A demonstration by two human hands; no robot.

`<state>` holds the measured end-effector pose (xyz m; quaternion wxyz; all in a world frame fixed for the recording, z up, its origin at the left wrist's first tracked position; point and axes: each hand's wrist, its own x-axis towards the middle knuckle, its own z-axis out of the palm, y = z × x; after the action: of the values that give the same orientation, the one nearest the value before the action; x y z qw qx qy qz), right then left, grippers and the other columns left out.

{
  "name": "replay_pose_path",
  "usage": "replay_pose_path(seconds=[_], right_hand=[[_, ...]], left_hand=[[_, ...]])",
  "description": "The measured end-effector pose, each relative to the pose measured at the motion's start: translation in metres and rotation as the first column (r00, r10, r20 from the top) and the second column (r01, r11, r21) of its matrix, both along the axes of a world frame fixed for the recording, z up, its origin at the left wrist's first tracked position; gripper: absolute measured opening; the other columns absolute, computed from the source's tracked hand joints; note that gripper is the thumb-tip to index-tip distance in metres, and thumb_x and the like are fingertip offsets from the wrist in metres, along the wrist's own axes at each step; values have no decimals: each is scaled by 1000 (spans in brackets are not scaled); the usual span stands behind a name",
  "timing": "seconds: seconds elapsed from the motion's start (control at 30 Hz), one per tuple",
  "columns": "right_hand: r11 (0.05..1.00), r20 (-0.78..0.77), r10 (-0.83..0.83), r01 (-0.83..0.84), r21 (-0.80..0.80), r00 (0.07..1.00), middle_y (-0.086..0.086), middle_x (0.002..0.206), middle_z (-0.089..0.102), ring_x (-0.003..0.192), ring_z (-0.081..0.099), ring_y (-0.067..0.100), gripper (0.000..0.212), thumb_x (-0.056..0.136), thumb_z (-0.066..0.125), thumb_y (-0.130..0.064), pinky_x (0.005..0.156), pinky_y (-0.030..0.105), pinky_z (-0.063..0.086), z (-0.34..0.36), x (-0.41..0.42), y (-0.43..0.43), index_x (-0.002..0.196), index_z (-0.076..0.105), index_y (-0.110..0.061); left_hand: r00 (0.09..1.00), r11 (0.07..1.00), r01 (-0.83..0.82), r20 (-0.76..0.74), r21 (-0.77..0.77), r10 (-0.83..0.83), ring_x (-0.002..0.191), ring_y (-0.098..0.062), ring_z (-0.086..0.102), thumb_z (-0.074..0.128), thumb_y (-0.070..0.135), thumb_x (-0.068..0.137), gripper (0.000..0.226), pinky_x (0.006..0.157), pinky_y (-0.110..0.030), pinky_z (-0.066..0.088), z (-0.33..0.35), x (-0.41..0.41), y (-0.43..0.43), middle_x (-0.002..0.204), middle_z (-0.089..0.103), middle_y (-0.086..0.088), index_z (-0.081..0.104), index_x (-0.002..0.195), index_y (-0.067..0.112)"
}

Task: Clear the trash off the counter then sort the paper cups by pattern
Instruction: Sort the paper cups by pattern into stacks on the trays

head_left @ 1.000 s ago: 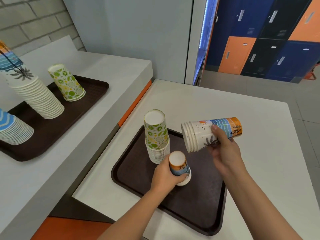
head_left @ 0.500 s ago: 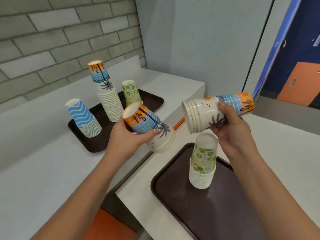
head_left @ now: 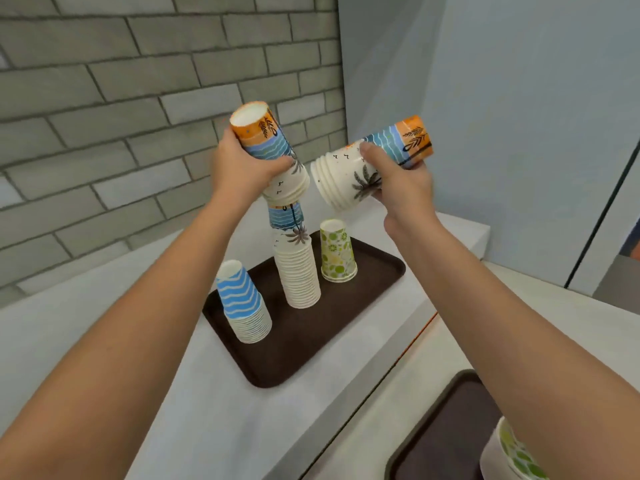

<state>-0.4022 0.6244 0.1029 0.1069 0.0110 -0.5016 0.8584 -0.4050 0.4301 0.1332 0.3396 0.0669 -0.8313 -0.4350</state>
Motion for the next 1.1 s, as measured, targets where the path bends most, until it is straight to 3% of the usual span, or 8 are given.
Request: replay_pose_path(seconds=[0.2, 0.37, 0.47, 0.57, 0.67, 0.77, 0.93, 1.1], right_hand=[[994, -170, -73, 86, 73, 983, 0, 96, 71, 86, 69, 11, 40, 69, 84, -16, 78, 28, 58, 28, -50, -58, 102, 62, -12], [927, -335, -94, 205, 314, 937, -6, 103, 67, 92, 67, 6, 61, 66, 84, -21, 85, 29, 56, 22, -76, -90, 117, 53, -14], [841, -369, -5, 203, 501, 929, -10, 109, 63, 97, 64, 2, 77, 66, 83, -28, 87, 29, 56, 10, -87, -103, 132, 44, -17], [728, -354, 92, 180, 661, 931, -10, 125, 58, 110, 59, 5, 103, 68, 82, -34, 95, 27, 51, -6, -90, -113, 150, 20, -20], [609, -271, 224, 83, 789, 936, -8, 135, 54, 117, 55, 8, 118, 68, 82, -37, 103, 34, 46, -23, -92, -120, 153, 2, -20], [473, -181, 307, 15, 881, 934, -2, 139, 53, 120, 55, 14, 119, 72, 80, -36, 103, 35, 45, -40, -90, -124, 153, -4, -17], [508, -159, 288, -9, 862, 944, -1, 144, 47, 127, 50, 15, 114, 74, 79, -36, 106, 32, 41, -52, -87, -122, 153, -2, -16], [535, -98, 272, -66, 842, 957, 4, 159, 20, 139, 36, 20, 116, 74, 77, -44, 110, 36, 35, -53, -70, -91, 153, -5, -20]], left_hand=[[984, 997, 54, 172, -49, -44, 99, -21, 63, 85, 32, 62, 67, 83, -39, 53, -47, -42, -17, 112, 65, -1, 53, 119, 17], [957, 994, 103, 270, 24, -106, 98, -18, 63, 85, 36, 62, 67, 78, -30, 50, -96, -47, -26, 112, 65, -1, 55, 118, 16], [945, 990, 107, 299, 91, -130, 116, -21, 57, 87, 46, 56, 94, 93, -36, 50, -103, -45, -32, 131, 51, -6, 47, 134, 15], [916, 988, 79, 381, 133, -124, 133, -27, 41, 87, 47, 54, 123, 105, -45, 41, -107, -34, -38, 148, 27, -11, 19, 149, 12], [925, 979, 91, 348, 185, -151, 139, -24, 33, 87, 41, 59, 127, 109, -44, 38, -117, -21, -45, 153, 22, -8, 4, 152, 16], [943, 977, 104, 293, 186, -157, 138, -21, 33, 84, 32, 67, 118, 110, -40, 37, -125, -12, -48, 152, 24, -6, 3, 152, 18], [970, 984, 99, 205, 150, -129, 137, -19, 33, 78, 25, 75, 104, 111, -39, 35, -125, 0, -43, 149, 28, -4, 8, 152, 20], [991, 985, 117, 54, 129, -125, 130, -13, 39, 74, 21, 80, 88, 104, -26, 36, -119, 19, -17, 142, 34, -2, 19, 149, 22]])
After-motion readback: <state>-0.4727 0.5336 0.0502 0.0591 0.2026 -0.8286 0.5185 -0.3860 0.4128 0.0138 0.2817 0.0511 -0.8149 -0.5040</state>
